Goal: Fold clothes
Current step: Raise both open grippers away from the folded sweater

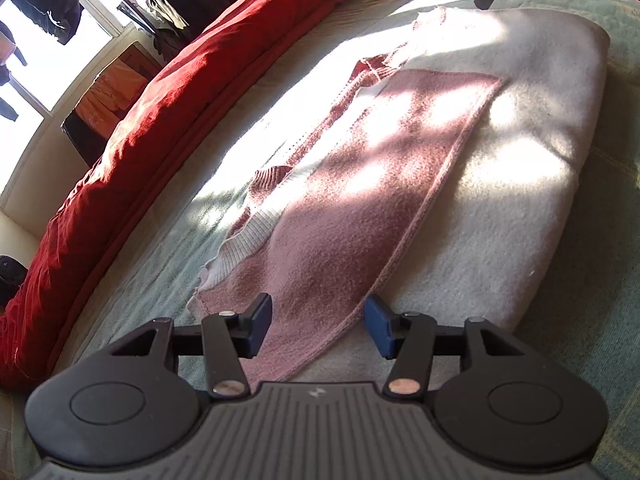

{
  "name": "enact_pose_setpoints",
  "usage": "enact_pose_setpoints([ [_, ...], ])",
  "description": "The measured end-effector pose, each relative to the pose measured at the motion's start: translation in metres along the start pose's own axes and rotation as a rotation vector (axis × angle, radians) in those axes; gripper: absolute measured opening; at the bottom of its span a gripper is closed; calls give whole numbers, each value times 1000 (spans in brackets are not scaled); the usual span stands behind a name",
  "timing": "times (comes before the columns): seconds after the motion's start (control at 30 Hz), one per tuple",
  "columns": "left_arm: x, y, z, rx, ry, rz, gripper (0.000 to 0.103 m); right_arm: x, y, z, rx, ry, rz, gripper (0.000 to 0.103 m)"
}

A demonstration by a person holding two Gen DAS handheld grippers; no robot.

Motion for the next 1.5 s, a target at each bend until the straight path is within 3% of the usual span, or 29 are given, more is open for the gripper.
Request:
enact_pose_setpoints([
  [0.17, 15, -3, -1, 8, -14, 6, 54, 30, -1, 11, -90, -12, -122, 56],
  [0.27, 26, -7, 2, 33, -16, 30, 54, 50, 2, 27, -137, -8, -204, 27],
  [0.33, 32, -10, 5, 47, -17, 41, 54, 62, 8, 38, -141, -1, -218, 24],
  [0.5, 41, -13, 19, 105, 9, 64, 54, 83, 9, 68, -161, -2, -253, 27],
  [0.63, 48, -14, 30, 148, 36, 77, 54, 84, 8, 92, -145, -10, -333, 51],
  [0.77, 56, -20, 27, 188, 48, 111, 53, 77, 9, 109, -134, -34, -447, 52],
  [0.93, 56, -54, -14, 146, 37, 193, 52, 58, -3, 114, -199, -71, -569, 60],
  [1.1, 43, -107, -78, 85, -33, 385, 54, 26, -26, 109, -432, -72, -837, 68],
  [1.2, 26, -135, -99, 83, -30, 469, 54, 6, -30, 107, -563, -38, -965, 75],
  [1.33, 11, -158, -105, 50, -2, 473, 54, -11, -22, 110, -640, 43, -1082, 75],
  [1.5, 7, -162, -99, 24, 7, 453, 59, 6, -34, 119, -589, 86, -1153, 75],
])
Point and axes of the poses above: each gripper's, at about its wrist camera, not at the fingertips, and x roughly against the way its jaws point, y to its left, z to its underside, the point moved 4 cm from there along -x, roughly the way its jaws point, and after that the axes turned 6 degrees about x, right-handed, at the moved point
